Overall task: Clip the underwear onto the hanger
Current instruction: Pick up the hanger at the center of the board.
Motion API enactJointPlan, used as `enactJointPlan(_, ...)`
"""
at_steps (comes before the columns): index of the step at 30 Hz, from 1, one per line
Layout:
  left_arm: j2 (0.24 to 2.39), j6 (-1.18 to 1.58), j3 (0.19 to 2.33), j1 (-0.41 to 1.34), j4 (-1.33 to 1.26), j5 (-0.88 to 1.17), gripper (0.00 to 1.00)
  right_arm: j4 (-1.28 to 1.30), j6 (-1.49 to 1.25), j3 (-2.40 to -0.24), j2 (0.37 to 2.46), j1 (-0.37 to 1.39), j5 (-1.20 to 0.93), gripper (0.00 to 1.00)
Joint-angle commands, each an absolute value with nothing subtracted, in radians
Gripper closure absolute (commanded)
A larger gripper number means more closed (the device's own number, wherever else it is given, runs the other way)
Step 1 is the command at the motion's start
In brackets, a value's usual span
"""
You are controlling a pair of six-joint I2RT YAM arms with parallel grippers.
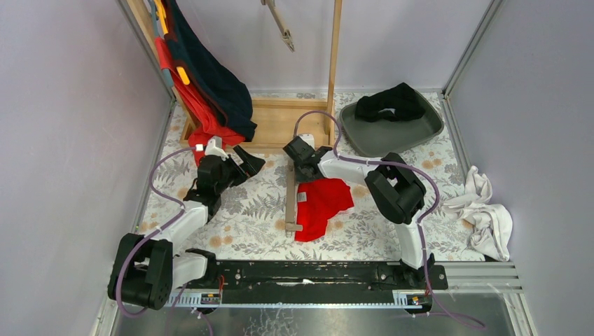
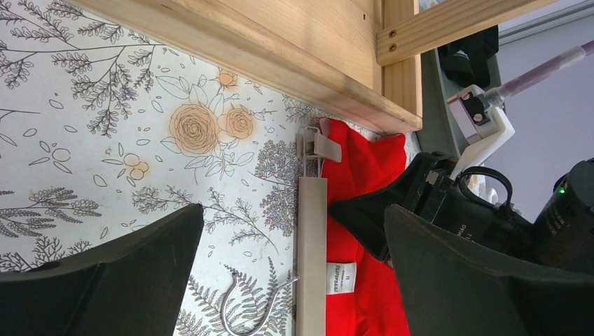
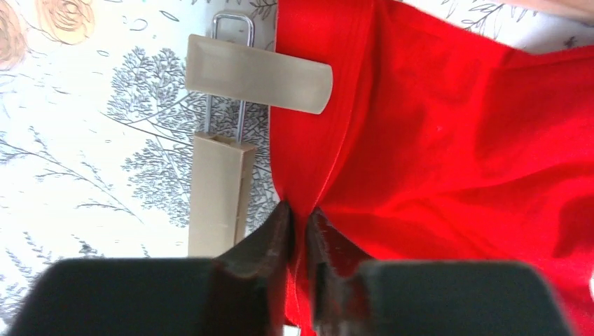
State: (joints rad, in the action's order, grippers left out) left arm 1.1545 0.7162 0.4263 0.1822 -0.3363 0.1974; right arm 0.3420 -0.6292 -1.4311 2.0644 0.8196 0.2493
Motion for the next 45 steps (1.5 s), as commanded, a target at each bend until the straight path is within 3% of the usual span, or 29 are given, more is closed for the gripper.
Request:
enactJointPlan(1, 1.157, 0.687, 0.451, 0.174, -0.332, 0.175, 0.00, 0.334, -0.630, -1.400, 2.078, 0.810, 0.178, 0.91)
enactJointPlan(3, 1.154, 0.685, 0.453, 0.173, -0.325, 0.169, 0.00, 0.299, -0.637, -1.364, 2.051, 0.804, 0.154, 1.00)
enactJointPlan(6, 1.138, 0.684, 0.453, 0.172, -0.313, 0.155, 0.00, 0.116, -0.654, -1.219, 1.948, 0.788, 0.097, 1.00)
enactJointPlan(13, 1.064, 0.702, 0.433, 0.166, -0.332, 0.153, 0.00, -0.670, -0.789, -0.757, 1.670, 0.683, -0.161, 1.00)
enactJointPlan(18, 1.045, 0.716, 0.406, 0.167, -0.413, 0.213, 0.00, -1.079, -0.940, -0.635, 1.703, 0.579, -0.367, 1.00)
enactJointPlan(24, 1.061, 0.744, 0.373, 0.167, -0.534, 0.293, 0.00, -1.669, -1.259, -0.628, 1.941, 0.495, -0.474, 1.00)
enactJointPlan(34, 1.121, 0.773, 0.347, 0.167, -0.664, 0.349, 0.00, -1.702, -1.263, -0.732, 1.980, 0.468, -0.494, 1.00)
enactJointPlan(45, 1.269, 0.880, 0.289, 0.221, -1.018, 0.417, 0.00, -1.702, -1.316, -0.837, 1.918, 0.419, -0.511, 1.00)
